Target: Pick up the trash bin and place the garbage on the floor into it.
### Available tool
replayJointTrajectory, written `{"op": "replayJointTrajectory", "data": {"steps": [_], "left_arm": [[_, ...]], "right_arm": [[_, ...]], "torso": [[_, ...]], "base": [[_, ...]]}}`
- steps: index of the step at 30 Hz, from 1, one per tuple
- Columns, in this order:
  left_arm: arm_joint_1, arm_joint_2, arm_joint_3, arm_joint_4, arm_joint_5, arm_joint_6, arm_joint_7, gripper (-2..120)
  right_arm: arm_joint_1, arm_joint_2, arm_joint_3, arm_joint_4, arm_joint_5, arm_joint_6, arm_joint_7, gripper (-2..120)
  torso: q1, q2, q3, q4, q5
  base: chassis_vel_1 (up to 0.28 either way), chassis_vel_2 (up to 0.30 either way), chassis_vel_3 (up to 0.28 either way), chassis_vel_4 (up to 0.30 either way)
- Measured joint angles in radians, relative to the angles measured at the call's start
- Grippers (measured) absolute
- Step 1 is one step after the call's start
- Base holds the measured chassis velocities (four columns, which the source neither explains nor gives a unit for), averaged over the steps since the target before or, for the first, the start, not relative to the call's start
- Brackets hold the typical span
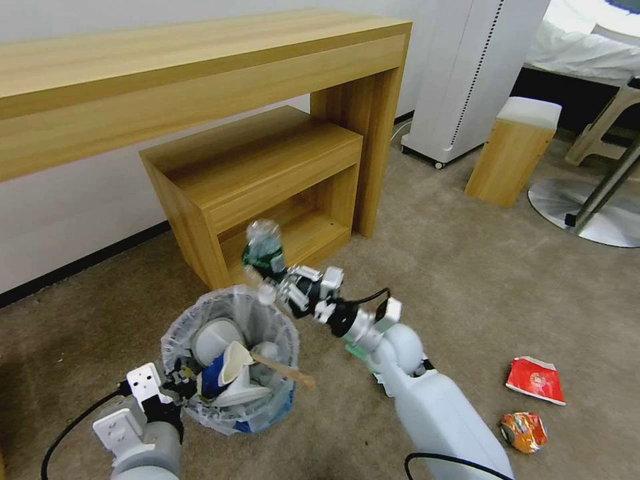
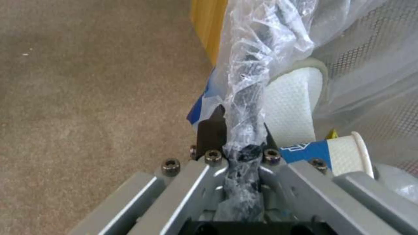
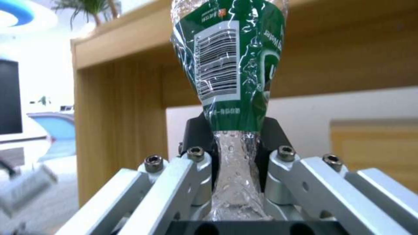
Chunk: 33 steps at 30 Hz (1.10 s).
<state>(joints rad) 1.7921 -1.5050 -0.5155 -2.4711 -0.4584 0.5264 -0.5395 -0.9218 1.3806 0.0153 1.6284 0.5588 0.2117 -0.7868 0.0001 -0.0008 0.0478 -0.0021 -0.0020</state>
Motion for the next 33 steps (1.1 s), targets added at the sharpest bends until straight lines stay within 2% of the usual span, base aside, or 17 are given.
{"op": "replayJointTrajectory", "data": {"steps": [6, 11, 14, 15, 18, 19, 21, 22, 25, 26, 29, 31, 33], "left_arm": [[0.003, 0.005, -0.005, -0.022, -0.01, 0.006, 0.0, 1], [0.001, 0.007, -0.013, -0.024, -0.014, 0.007, 0.0, 1], [-0.003, 0.009, -0.019, -0.024, -0.019, 0.007, 0.0, 1], [-0.003, 0.009, -0.019, -0.024, -0.019, 0.007, 0.0, 1], [-0.011, 0.009, -0.022, -0.025, -0.02, 0.007, -0.001, 1], [-0.011, 0.009, -0.022, -0.025, -0.02, 0.007, -0.001, 1], [-0.014, 0.01, -0.024, -0.026, -0.021, 0.007, -0.002, 1], [-0.014, 0.01, -0.024, -0.026, -0.021, 0.007, -0.002, 1], [-0.015, 0.012, -0.027, -0.028, -0.022, 0.007, -0.002, 1], [-0.015, 0.012, -0.027, -0.028, -0.022, 0.007, -0.002, 1], [-0.012, 0.013, -0.031, -0.028, -0.024, 0.007, -0.002, 1], [-0.011, 0.014, -0.033, -0.028, -0.024, 0.007, -0.002, 1], [-0.01, 0.015, -0.035, -0.029, -0.025, 0.007, -0.002, 1]], "right_arm": [[0.011, 0.021, -0.057, -0.031, -0.02, 0.002, -0.001, 12], [0.012, 0.021, -0.066, -0.032, -0.033, -0.007, -0.015, 13], [0.006, 0.011, -0.065, -0.029, -0.047, -0.019, -0.034, 26], [0.006, 0.011, -0.065, -0.029, -0.047, -0.019, -0.034, 26], [-0.009, -0.007, -0.052, -0.014, -0.064, -0.037, -0.043, 40], [-0.009, -0.007, -0.052, -0.014, -0.064, -0.037, -0.043, 40], [-0.018, -0.02, -0.04, 0.0, -0.07, -0.045, -0.052, 52], [-0.018, -0.02, -0.04, 0.0, -0.07, -0.045, -0.052, 52], [-0.026, -0.037, -0.018, 0.015, -0.073, -0.053, -0.056, 65], [-0.026, -0.037, -0.018, 0.015, -0.073, -0.053, -0.056, 65], [-0.033, -0.057, 0.006, 0.028, -0.076, -0.056, -0.056, 82], [-0.036, -0.062, 0.013, 0.036, -0.073, -0.058, -0.055, 85], [-0.04, -0.073, 0.028, 0.053, -0.068, -0.062, -0.05, 95]], "torso": [[0.0, 0.0, 0.0, 0.0, 0.0], [0.0, 0.0, 0.0, 0.0, 0.0], [0.0, 0.0, 0.0, 0.0, 0.0], [0.0, 0.0, 0.0, 0.0, 0.0], [0.0, 0.0, 0.0, -0.0001, 0.0], [0.0, 0.0, 0.0, -0.0001, 0.0], [0.0, 0.0, 0.0, -0.0001, 0.0001], [0.0, 0.0, 0.0, -0.0001, 0.0001], [0.0, 0.0, 0.0, -0.0001, 0.0], [0.0, 0.0, 0.0, -0.0001, 0.0], [0.0, 0.0, 0.0, -0.0001, 0.0001], [0.0, 0.0, 0.0, -0.0001, 0.0001], [0.0, 0.0, 0.0, -0.0001, 0.0001]], "base": [[0.0, 0.0, 0.0, 0.0], [0.0, 0.0, 0.0, 0.0], [0.0, 0.0, 0.0, 0.0], [0.0, 0.0, 0.0, 0.0], [0.0, 0.0, 0.0, 0.0], [0.0, 0.0, 0.0, 0.0], [0.0, 0.0, 0.0, 0.0], [0.0, 0.0, 0.0, 0.0], [0.0, 0.0, 0.0, 0.0], [0.0, 0.0, 0.0, 0.0], [0.0, 0.0, 0.0, 0.0], [0.0, 0.0, 0.0, 0.0], [0.0, 0.0, 0.0, 0.0]]}}
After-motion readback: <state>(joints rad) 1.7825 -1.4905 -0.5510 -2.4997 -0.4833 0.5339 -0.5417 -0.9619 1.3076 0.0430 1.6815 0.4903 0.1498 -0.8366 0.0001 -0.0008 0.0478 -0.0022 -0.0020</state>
